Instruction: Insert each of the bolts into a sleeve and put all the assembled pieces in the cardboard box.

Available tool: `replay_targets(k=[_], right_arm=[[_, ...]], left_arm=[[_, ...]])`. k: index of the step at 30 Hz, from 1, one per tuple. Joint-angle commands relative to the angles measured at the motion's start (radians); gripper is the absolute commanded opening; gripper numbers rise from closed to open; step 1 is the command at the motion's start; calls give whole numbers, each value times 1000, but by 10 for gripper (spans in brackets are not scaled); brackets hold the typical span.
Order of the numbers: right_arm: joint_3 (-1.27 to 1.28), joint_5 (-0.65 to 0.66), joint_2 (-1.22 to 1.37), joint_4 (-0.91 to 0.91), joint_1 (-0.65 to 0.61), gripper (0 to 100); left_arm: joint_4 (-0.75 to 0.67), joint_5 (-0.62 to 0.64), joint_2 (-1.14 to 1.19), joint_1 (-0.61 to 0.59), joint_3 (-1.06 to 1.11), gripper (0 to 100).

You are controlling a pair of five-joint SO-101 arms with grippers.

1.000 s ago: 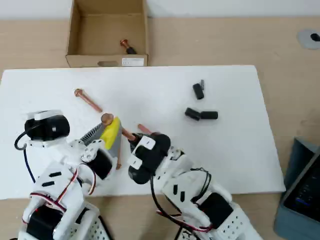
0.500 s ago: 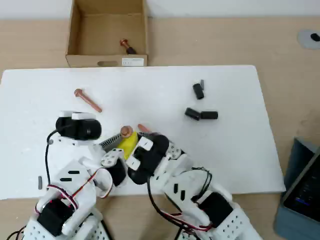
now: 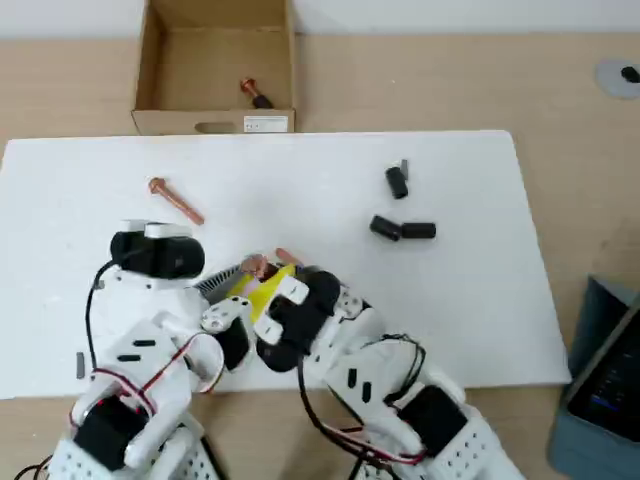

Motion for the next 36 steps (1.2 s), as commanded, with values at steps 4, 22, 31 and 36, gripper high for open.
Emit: replay_targets(k=[4, 22, 31, 36], right_arm=[[10, 5, -124, -38, 10, 9], [8, -132, -117, -28, 150, 9], [-140, -252, -114, 230, 303, 9], [-220, -244, -73, 258, 302, 9]], left_arm=[[3, -46, -5, -26, -117, 193], [0, -206, -8, -385, -123, 1], [0, -239, -10, -652, 190, 1], [0, -282, -10, -660, 299, 1]])
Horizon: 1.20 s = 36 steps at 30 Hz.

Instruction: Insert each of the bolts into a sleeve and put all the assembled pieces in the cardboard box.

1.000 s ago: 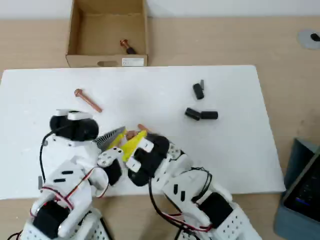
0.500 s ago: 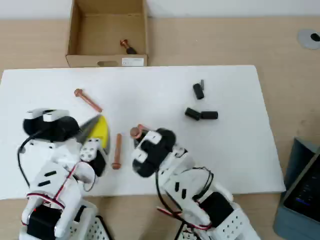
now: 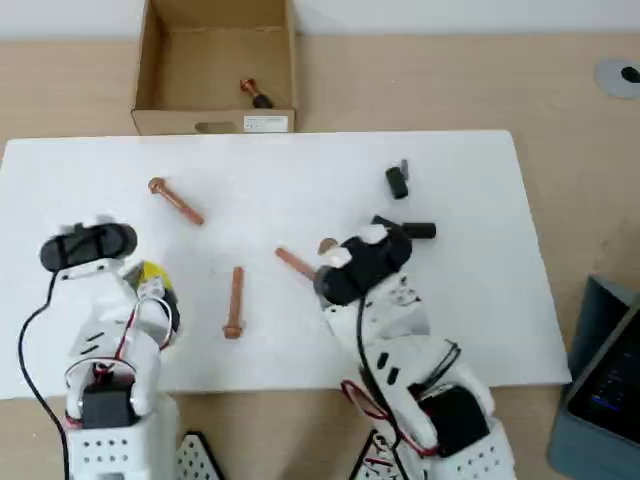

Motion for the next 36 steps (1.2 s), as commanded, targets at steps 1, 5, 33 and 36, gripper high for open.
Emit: replay_targets(k=[1, 5, 33, 36], right_arm=[[-120, -2, -42, 2, 16, 9], [-234, -8, 153, -11, 16, 9], [-1649, 2, 1929, -321, 22, 9], [-1842, 17, 2112, -321, 35, 9]], left_arm=[[-3, -29, -8, -12, 44, 1], [-5, -29, -8, -18, 77, 1], [-3, -26, -8, -11, 75, 1], [-3, -26, -8, -11, 75, 1]])
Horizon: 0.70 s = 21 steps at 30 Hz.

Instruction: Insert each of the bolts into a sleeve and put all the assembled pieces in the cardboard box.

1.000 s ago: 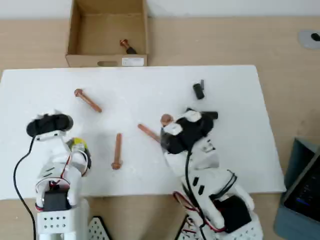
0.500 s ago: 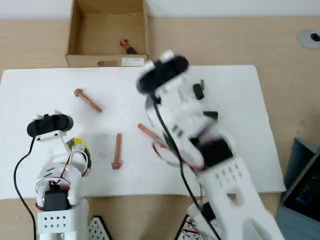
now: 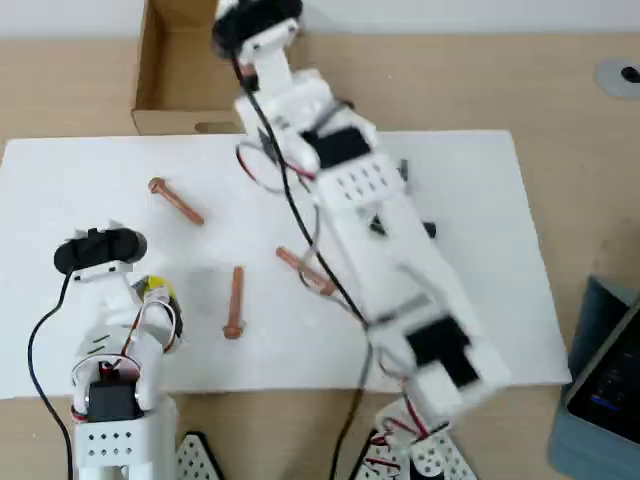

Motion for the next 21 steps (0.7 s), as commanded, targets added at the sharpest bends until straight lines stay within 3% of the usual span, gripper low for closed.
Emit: replay_targets(k=[1, 12, 21], right_arm=[[-309, 38, 189, -31, 24, 9], [-924, 241, 753, -29, 24, 10], [-1162, 362, 990, -28, 21, 12]], left_arm=[[-2, -3, -10, -3, -5, 1], [0, -2, -10, -5, -6, 1], [0, -2, -10, -8, -6, 1]])
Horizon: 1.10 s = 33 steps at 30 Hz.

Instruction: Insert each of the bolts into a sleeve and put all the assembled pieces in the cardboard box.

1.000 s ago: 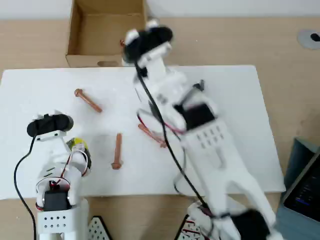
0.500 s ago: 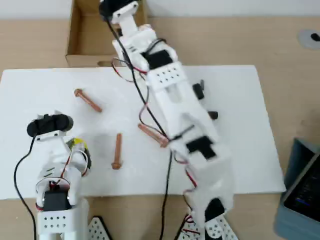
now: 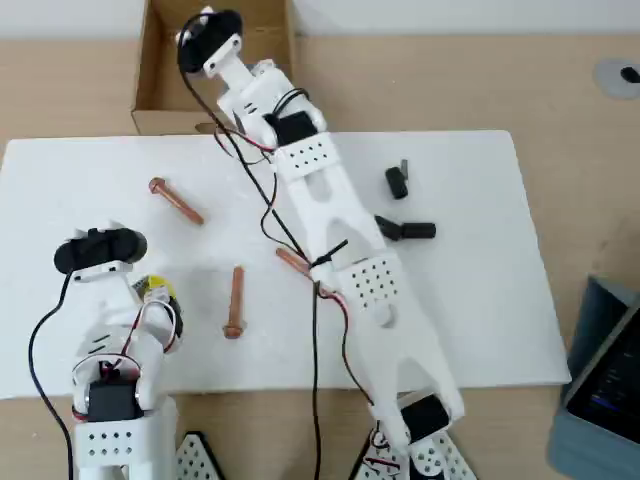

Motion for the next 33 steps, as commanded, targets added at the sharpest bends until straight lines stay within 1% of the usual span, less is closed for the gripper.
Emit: replay_targets(k=[1, 5, 8, 13, 15, 25, 27, 33], right_arm=[[-120, 32, 8, -28, 10, 12], [-125, 43, 16, -25, 10, 12], [-127, 41, 18, 11, 5, 16], [-130, 38, 18, 64, -1, 129], [-128, 38, 18, 69, -1, 151], [-131, 38, 13, 72, 2, 150], [-145, 38, 12, 103, 4, 150], [-306, 37, 16, 298, 4, 150]], left_arm=[[0, -2, -10, -8, -6, 1], [0, -2, -10, -8, -6, 1], [0, -2, -10, -9, -6, 1], [0, -2, -10, -9, -6, 1], [0, -2, -10, -9, -6, 1], [0, -2, -10, -11, -6, 1], [0, 0, -10, -11, -6, 1], [0, 0, -10, -11, -6, 1]])
